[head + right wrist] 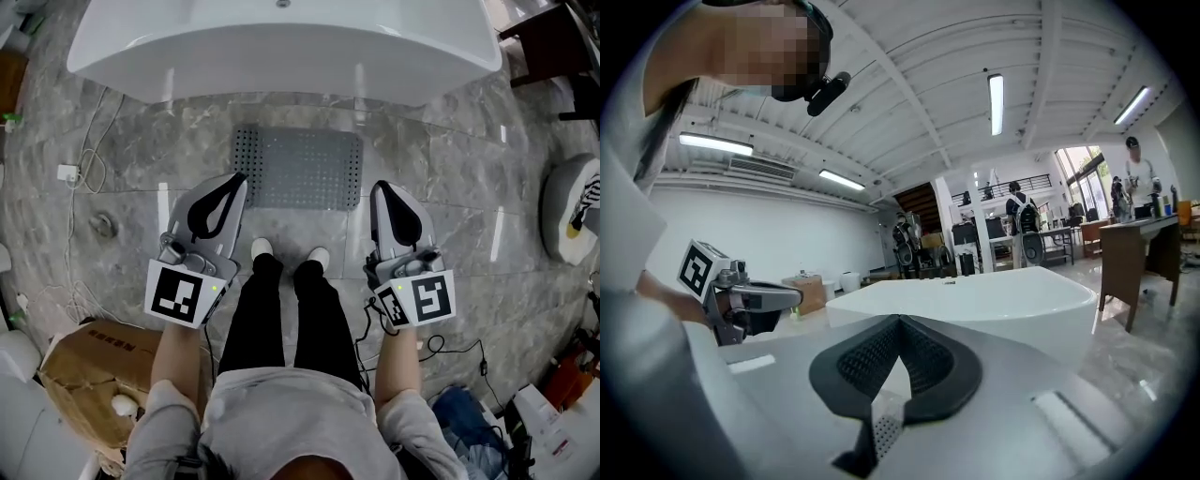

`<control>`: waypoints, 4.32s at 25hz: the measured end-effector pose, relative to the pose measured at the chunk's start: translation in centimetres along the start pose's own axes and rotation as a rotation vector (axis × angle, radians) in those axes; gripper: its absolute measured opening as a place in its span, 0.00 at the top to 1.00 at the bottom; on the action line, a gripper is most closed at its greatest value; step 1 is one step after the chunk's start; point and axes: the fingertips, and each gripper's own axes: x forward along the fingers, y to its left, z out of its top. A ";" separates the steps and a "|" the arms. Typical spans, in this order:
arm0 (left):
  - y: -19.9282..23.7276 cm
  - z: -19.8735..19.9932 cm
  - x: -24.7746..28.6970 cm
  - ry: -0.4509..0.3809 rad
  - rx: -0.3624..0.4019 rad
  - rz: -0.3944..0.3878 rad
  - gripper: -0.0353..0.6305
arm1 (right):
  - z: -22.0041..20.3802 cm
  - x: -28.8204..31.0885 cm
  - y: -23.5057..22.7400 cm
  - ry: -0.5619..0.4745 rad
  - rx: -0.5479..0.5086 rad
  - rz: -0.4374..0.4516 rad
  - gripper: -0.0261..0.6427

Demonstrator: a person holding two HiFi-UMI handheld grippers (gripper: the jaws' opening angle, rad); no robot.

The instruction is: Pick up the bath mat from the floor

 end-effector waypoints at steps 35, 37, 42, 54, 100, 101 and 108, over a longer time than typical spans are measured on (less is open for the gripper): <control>5.2 -49.6 14.8 -0.057 0.099 -0.044 0.94 | -47.8 15.2 -9.6 -0.049 -0.100 0.033 0.96; 5.1 -49.8 14.8 -0.081 0.108 -0.045 0.94 | -48.6 15.1 -9.7 -0.047 -0.095 0.035 0.96; 5.6 -50.7 14.6 -0.058 0.097 -0.015 0.94 | -49.5 14.9 -9.9 -0.044 -0.098 0.031 0.96; 7.5 -56.4 14.3 0.038 0.064 0.034 0.88 | -53.9 15.0 -12.6 0.015 -0.045 0.014 0.91; 17.7 -78.6 14.8 0.564 -0.218 0.256 0.53 | -74.4 15.2 -25.3 0.427 0.134 -0.231 0.53; 17.8 -78.8 14.8 0.568 -0.226 0.256 0.53 | -74.8 15.3 -25.4 0.440 0.134 -0.232 0.53; 18.0 -80.9 14.9 0.622 -0.242 0.242 0.50 | -77.1 15.5 -26.5 0.490 0.159 -0.261 0.50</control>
